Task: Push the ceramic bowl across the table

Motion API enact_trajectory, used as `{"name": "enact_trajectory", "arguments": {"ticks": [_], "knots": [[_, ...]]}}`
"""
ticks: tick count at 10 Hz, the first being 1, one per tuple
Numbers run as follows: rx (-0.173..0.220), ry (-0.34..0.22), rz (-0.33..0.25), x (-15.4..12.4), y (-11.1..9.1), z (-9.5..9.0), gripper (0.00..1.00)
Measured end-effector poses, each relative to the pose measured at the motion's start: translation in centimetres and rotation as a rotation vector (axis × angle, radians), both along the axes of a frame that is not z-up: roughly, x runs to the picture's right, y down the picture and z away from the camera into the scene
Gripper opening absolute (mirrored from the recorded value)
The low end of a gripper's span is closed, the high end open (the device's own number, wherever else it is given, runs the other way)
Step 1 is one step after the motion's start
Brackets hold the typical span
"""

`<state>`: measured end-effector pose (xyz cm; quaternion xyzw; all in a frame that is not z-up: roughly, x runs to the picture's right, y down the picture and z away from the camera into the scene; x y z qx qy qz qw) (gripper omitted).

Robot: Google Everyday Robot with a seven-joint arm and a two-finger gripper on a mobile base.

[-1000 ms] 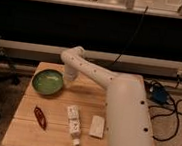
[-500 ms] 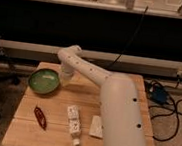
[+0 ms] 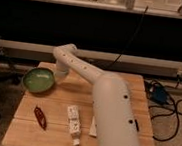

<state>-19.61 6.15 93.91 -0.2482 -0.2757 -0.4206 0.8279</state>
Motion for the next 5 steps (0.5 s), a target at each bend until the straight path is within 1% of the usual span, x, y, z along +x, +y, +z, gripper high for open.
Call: {"name": "enact_trajectory", "arguments": {"ticks": [5], "knots": [[0.016, -0.081, -0.051, -3.4, 0.0, -0.6, 0.0]]}}
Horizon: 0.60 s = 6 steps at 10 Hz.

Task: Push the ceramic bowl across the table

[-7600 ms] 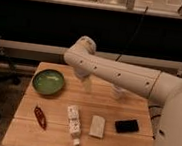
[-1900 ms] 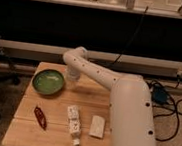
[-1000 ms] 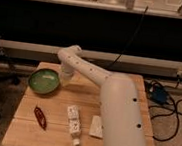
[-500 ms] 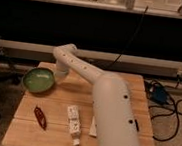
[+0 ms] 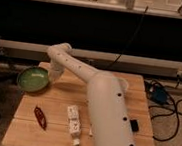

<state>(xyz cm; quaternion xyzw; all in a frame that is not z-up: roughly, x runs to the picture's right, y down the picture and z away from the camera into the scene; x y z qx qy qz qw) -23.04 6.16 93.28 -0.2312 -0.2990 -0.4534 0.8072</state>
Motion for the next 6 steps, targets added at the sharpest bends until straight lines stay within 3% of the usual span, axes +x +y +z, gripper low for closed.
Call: {"name": "enact_trajectory", "arguments": {"ticks": [6], "knots": [[0.017, -0.059, -0.03, -1.8, -0.2, -0.7, 0.0]]}}
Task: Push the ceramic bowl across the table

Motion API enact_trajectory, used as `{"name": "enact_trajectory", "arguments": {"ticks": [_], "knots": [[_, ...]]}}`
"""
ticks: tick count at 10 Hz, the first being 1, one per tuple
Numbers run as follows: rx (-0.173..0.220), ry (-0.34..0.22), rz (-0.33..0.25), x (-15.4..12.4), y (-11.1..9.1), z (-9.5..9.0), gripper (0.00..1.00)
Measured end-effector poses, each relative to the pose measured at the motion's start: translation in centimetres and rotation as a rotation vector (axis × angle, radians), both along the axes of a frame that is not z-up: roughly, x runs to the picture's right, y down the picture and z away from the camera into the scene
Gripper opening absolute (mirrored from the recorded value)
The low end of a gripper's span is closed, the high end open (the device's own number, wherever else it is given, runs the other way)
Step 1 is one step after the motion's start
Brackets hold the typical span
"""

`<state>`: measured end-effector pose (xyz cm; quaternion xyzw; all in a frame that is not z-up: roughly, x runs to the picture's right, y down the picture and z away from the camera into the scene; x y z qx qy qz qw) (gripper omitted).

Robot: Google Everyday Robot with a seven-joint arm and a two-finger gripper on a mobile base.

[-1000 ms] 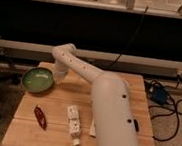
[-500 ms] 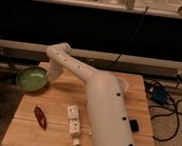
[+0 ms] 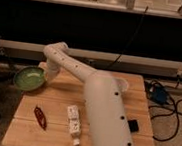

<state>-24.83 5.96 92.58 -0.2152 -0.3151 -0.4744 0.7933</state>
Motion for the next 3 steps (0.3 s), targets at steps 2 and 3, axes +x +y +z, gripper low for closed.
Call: {"name": "enact_trajectory", "arguments": {"ticks": [2, 3], "knots": [[-0.003, 0.009, 0.008, 0.7, 0.4, -0.1, 0.0], [-0.005, 0.014, 0.013, 1.8, 0.5, -0.1, 0.0]]}}
